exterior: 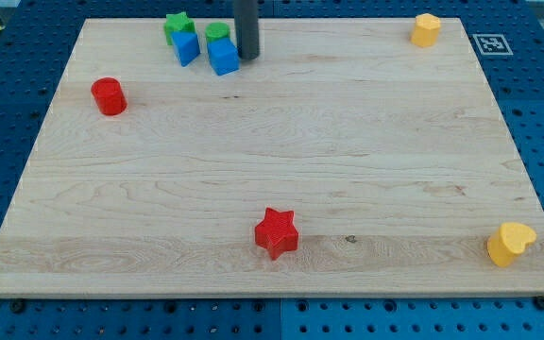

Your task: Slide the red circle a bit right

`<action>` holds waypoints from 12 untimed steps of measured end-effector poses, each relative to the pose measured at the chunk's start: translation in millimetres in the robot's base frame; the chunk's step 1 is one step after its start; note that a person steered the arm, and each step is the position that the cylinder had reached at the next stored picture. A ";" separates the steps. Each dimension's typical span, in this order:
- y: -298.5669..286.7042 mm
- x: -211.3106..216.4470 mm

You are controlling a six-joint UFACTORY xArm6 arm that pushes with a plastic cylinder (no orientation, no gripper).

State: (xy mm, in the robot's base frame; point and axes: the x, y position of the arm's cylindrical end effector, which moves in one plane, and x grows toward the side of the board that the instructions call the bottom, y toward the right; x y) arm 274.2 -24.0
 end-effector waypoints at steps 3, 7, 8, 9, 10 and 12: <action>32.2 111.6; -198.0 66.5; -231.6 67.0; -250.4 67.0; -275.3 79.2; -266.9 99.5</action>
State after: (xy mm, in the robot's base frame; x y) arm 373.7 -290.9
